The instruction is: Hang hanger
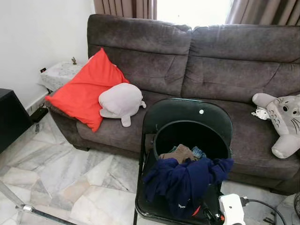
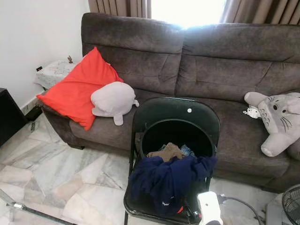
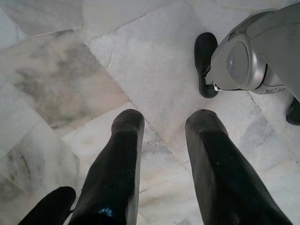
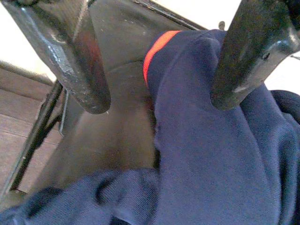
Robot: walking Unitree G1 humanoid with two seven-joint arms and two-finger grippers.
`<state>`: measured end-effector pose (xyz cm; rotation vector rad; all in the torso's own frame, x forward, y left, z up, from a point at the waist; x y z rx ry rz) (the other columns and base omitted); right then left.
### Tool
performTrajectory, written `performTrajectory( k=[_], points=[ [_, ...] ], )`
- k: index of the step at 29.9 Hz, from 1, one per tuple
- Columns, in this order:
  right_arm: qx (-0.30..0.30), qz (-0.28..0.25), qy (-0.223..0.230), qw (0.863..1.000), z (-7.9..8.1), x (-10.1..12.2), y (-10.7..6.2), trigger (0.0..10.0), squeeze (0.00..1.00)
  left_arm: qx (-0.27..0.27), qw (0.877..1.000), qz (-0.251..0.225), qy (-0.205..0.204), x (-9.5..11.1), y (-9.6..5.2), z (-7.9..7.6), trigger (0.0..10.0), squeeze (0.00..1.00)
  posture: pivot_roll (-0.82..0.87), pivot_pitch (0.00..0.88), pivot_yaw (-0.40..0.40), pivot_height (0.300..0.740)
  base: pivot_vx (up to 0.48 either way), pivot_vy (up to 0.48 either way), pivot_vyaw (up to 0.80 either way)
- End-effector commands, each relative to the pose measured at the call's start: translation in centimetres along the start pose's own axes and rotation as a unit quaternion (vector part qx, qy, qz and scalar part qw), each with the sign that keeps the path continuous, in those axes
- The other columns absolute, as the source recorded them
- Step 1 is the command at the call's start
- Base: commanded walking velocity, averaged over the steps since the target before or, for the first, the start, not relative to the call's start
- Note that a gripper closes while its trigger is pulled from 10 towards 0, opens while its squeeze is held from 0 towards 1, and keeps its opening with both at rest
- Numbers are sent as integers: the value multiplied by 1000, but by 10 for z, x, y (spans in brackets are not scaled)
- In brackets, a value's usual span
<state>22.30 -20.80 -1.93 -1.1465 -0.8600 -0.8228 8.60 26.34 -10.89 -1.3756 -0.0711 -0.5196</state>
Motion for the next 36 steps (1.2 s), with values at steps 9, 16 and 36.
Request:
performTrajectory(
  k=[9,16,36],
  points=[
    [12,16,-24,1000,-4,10,13,10000,0,6,1000,6,-2,-4,-1,4,10000,0,47,0,30,740,0,0,0],
    [49,32,-27,998,1,14,22,10000,0,7,1000,5,-2,-4,-2,5,10000,0,53,0,32,740,0,0,0],
    [63,38,-31,997,7,10,26,0,0,7,1000,6,0,-3,-1,4,10000,0,53,0,25,740,0,0,0]
  ],
)
Point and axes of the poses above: a point about 5 cm out from each wrist's last joint towards the gripper, its own y axis pointing out of the wrist towards the gripper, its own x axis along the axis of the wrist's last joint, z = x × y, the point moved 1 cm from there along y, pointing out of the wrist towards the gripper, and after that the axes turned 15 degrees about y, right-handed, at the moved point
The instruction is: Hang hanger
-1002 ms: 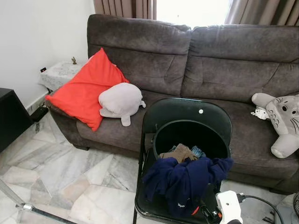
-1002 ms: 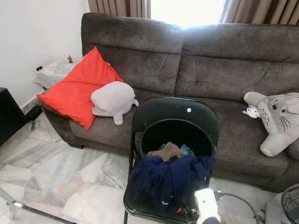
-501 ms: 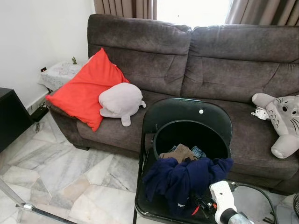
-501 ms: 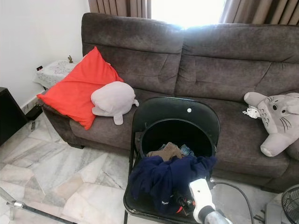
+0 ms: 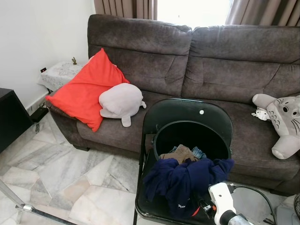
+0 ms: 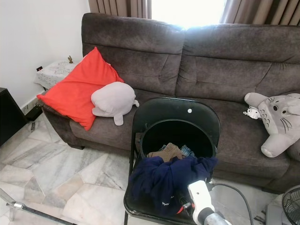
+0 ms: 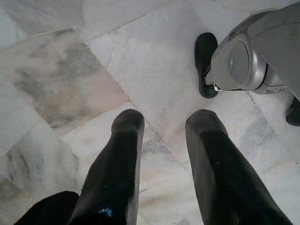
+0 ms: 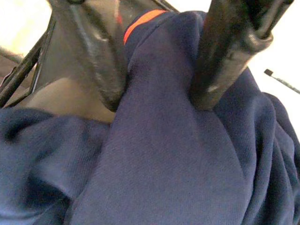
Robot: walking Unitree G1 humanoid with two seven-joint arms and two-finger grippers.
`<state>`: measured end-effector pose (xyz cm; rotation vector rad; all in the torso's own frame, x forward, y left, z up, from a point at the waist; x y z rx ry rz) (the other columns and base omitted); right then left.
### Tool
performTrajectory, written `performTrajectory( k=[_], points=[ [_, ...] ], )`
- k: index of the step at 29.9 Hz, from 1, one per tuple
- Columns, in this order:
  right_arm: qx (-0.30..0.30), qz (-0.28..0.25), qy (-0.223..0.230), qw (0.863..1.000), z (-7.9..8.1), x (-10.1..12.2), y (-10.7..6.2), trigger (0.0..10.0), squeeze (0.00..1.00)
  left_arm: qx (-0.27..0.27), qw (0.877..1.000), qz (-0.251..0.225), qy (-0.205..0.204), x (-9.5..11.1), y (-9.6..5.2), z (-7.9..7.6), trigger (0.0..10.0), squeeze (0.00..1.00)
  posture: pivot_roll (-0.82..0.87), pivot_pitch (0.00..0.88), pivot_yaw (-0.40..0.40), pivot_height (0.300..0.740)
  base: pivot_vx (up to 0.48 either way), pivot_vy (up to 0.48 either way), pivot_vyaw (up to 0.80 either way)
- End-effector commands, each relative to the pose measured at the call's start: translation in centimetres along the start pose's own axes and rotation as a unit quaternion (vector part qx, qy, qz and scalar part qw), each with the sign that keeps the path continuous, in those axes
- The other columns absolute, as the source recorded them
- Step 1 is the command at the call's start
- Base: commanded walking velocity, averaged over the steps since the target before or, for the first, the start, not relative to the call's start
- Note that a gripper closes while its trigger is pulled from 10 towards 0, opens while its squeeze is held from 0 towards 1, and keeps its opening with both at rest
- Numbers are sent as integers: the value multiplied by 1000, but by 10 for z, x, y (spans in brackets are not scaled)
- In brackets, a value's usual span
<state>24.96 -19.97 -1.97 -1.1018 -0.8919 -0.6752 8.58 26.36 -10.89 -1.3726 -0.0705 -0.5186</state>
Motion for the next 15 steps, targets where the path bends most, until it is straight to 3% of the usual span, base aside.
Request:
performTrajectory(
  k=[1,15],
  points=[
    [8,0,-3,1000,3,0,1,0,0,6,1000,5,0,-3,-1,4,10000,0,53,0,25,740,0,0,0],
    [11,-6,-3,1000,4,3,3,0,0,5,1000,5,2,-2,-1,4,10000,0,52,0,25,740,0,0,0]
  ],
)
Point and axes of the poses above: a point about 5 cm out from each wrist's last joint towards the gripper, its own y axis pointing out of the wrist towards the gripper, its own x axis along the axis of the wrist's last joint, z = x × y, the point moved 1 cm from there along y, pointing out of the wrist towards the gripper, and after that the axes turned 15 degrees about y, right-handed, at the moved point
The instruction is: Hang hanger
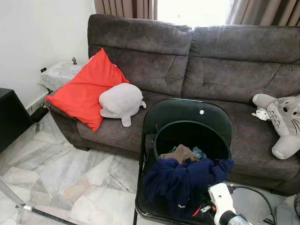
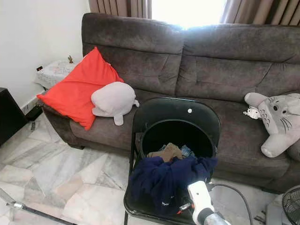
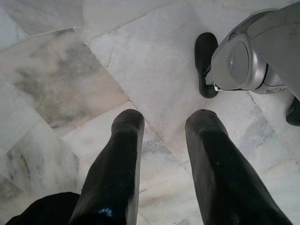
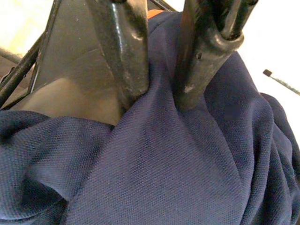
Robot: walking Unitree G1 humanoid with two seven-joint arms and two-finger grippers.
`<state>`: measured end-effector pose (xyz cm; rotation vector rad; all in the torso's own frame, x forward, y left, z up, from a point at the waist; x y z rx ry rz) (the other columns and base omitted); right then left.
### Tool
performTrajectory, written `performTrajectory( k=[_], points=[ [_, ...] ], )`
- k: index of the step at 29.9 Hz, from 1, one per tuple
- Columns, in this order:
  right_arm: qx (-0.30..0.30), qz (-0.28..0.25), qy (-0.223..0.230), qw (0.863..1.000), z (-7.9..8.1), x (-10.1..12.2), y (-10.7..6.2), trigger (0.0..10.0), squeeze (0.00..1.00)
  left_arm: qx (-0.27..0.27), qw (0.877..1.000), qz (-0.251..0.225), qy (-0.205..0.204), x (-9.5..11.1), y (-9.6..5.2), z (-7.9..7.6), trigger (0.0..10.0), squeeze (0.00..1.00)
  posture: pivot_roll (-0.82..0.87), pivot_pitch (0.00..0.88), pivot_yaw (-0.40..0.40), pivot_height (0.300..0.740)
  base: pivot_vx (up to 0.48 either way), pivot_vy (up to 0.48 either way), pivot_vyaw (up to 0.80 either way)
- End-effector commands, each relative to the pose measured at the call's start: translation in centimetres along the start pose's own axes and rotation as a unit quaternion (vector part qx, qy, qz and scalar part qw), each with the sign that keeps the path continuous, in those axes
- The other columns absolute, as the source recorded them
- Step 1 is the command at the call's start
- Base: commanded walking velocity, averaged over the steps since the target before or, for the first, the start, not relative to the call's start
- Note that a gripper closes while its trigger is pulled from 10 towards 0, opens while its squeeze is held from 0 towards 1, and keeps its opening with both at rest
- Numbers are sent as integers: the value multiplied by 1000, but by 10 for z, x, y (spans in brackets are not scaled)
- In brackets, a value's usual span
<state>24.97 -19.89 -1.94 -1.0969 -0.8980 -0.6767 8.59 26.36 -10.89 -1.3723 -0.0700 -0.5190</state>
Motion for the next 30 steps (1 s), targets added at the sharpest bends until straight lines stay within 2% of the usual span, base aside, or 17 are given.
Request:
performTrajectory(
  k=[1,5,13,16,20,22,30],
  points=[
    [9,-5,-2,1000,4,3,3,0,0,5,1000,5,2,-2,-1,4,10000,0,51,0,26,740,0,0,0],
    [8,-12,-5,1000,5,6,5,0,0,4,1000,5,3,-2,-1,4,10000,0,52,0,26,740,0,0,0],
    [-21,-116,3,993,8,48,7,0,0,5,1000,6,3,-2,-1,4,10000,0,52,0,22,740,0,0,0],
    [-11,-162,-1,987,19,67,0,0,0,6,1000,5,1,-2,-1,4,10000,0,50,0,16,740,0,0,0],
    [-8,-192,7,981,28,80,-6,0,0,5,1000,5,0,-1,-1,3,10000,0,48,0,14,740,0,0,0],
    [6,-215,16,976,41,93,-13,0,0,5,1000,5,-1,-1,0,3,10000,0,43,0,9,740,0,0,0],
    [22,-209,35,977,63,104,-26,0,0,4,1000,4,-3,0,0,2,10000,0,42,0,2,740,0,0,0]
  ],
)
Point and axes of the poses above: a point about 5 cm out from each wrist's last joint towards the gripper, its own y axis pointing out of the wrist towards the gripper, its own x axis along the axis of the wrist's last joint, z = x × y, the point moved 1 cm from there along y, pointing out of the wrist towards the gripper, and after that the axes turned 15 degrees about y, right-handed, at the moved point
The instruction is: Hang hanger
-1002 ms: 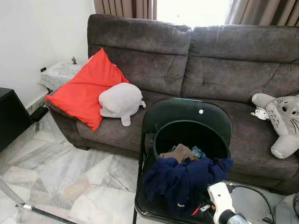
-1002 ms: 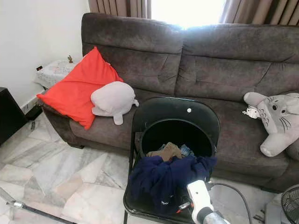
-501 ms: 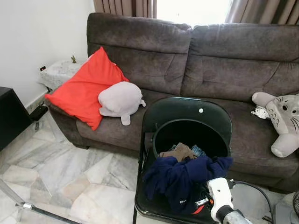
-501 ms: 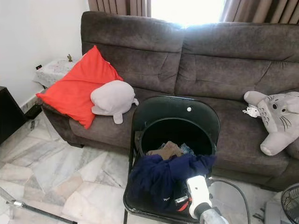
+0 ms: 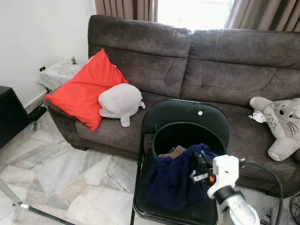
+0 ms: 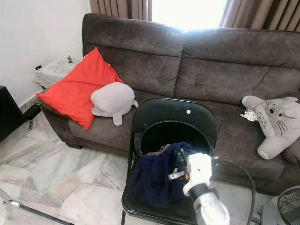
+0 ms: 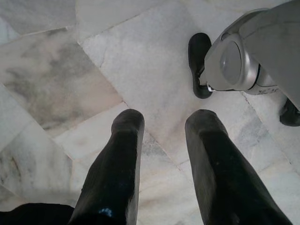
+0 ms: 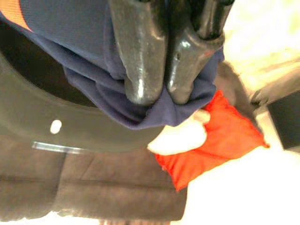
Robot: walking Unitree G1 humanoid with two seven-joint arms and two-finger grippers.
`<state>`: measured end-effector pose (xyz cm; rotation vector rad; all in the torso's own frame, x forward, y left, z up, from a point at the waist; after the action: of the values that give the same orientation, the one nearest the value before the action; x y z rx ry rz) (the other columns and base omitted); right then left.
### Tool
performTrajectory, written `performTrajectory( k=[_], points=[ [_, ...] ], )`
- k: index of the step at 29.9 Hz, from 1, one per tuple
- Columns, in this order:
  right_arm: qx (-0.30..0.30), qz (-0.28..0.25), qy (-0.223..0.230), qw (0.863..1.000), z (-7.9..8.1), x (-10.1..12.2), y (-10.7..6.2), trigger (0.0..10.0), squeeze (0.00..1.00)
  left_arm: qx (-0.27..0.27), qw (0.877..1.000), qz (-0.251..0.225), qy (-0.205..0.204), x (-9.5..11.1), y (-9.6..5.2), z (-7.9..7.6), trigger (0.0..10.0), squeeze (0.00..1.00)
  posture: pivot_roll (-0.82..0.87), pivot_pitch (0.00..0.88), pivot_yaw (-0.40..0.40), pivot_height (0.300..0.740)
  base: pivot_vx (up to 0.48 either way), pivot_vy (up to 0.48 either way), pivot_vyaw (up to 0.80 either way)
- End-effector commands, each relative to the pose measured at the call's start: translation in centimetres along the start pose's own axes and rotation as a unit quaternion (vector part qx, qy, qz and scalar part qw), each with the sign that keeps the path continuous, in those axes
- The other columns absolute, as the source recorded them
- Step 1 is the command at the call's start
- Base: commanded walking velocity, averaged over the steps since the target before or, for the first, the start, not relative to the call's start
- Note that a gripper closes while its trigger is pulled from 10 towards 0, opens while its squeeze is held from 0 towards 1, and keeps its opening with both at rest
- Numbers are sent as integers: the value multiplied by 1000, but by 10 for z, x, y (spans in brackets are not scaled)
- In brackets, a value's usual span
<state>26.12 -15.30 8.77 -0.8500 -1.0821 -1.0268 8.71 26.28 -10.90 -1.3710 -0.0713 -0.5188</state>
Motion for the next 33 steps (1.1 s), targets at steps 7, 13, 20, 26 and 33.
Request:
performTrajectory(
  k=[7,13,20,26,33],
  points=[
    [-34,-35,5,999,-3,40,19,0,0,1,1000,2,-1,-1,0,1,10000,0,35,0,-4,740,0,0,0],
    [-95,34,-10,995,-16,25,25,0,0,0,1000,1,-4,0,0,1,10000,0,39,0,-6,740,0,0,0],
    [5,116,-19,993,8,6,23,0,0,-1,1000,2,-6,-1,0,0,10000,0,41,0,-9,740,0,0,0],
    [24,152,-56,986,5,1,22,0,0,-1,1000,2,-6,0,0,0,10000,0,36,0,-7,740,0,0,0],
    [5,169,-72,983,-4,-4,25,0,0,-2,1000,1,-5,0,0,0,10000,0,40,0,-8,740,0,0,0]
  ],
)
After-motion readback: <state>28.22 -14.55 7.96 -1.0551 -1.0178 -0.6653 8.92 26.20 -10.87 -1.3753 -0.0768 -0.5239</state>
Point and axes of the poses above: a point about 5 cm out from each wrist's last joint towards the gripper, its own y axis pointing out of the wrist towards the gripper, its own x axis along the axis of the wrist's last joint, z = x × y, the point moved 1 cm from there along y, pointing out of the wrist towards the gripper, and after that the axes turned 15 degrees about y, right-handed, at the moved point
